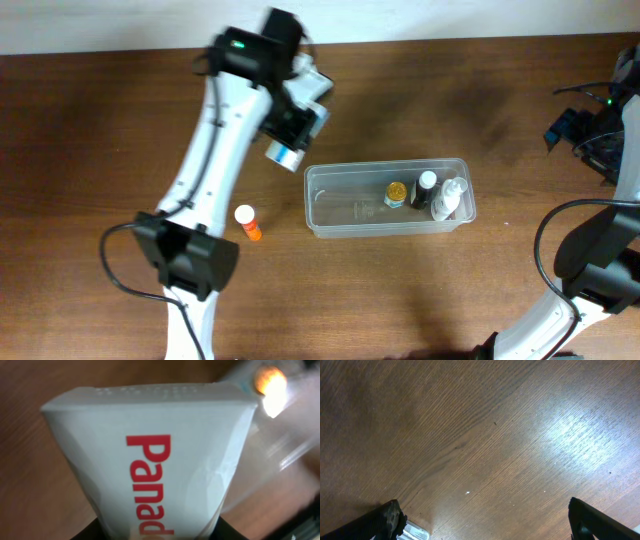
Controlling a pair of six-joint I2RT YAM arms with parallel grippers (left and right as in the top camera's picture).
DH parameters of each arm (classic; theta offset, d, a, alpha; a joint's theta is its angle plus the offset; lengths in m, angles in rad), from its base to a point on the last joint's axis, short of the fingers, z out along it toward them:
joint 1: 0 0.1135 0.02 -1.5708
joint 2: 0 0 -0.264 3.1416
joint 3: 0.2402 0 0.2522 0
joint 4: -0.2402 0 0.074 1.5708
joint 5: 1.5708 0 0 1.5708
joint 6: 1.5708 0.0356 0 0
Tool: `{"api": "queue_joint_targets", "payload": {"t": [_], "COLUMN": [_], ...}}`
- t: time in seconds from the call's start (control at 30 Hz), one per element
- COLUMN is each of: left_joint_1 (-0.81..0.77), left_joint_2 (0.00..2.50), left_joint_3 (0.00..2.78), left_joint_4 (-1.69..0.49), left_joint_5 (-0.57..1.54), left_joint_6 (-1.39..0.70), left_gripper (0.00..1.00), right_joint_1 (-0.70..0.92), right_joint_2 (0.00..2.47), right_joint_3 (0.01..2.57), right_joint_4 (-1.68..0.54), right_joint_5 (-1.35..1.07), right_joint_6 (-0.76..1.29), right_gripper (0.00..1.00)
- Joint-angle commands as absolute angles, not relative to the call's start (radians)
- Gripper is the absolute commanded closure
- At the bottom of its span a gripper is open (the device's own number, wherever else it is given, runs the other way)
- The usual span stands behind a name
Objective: Pack container
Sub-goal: 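Carry the Panadol box over the container and release it inside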
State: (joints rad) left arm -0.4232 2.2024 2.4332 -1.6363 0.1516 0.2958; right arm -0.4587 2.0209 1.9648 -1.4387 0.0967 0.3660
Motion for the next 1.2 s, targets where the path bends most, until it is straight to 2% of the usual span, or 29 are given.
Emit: {"api": "queue_joint_targets", "payload": {"t": [0.0,0.23,0.47,0.77,0.8,0.87,1.17], "left_joint_1": [-0.522,-0.669,-0.725,-0.723,-0.723,-0.723,-0.719], "left_joint_2": [2.212,2.212,2.212,2.212,2.212,2.212,2.212], "left_joint_3": [2.442,2.42,2.362,2.296,2.288,2.271,2.259], "left_joint_4": [-1.664,-1.681,-1.676,-1.573,-1.562,-1.536,-1.513], "left_joint_5": [0.181,0.206,0.203,0.16,0.153,0.149,0.12], "left_joint_6": [0.459,0.622,0.779,0.784,0.784,0.784,0.782], "left_gripper": [0.56,0.56,0.56,0.55,0.48,0.42,0.42], "right_joint_1": [-0.458,-0.458,-0.458,-0.458,-0.458,-0.458,-0.458], "right_joint_2": [2.017,2.017,2.017,2.017,2.017,2.017,2.017], "right_joint_3": [1.965,1.965,1.965,1.965,1.965,1.965,1.965], "right_joint_4": [-1.438,-1.438,-1.439,-1.438,-1.438,-1.438,-1.438], "right_joint_5": [0.102,0.102,0.102,0.102,0.102,0.102,0.102], "right_joint_6": [0.376,0.376,0.376,0.376,0.376,0.376,0.376], "right_gripper": [0.02,0.02,0.02,0.02,0.02,0.02,0.02]}}
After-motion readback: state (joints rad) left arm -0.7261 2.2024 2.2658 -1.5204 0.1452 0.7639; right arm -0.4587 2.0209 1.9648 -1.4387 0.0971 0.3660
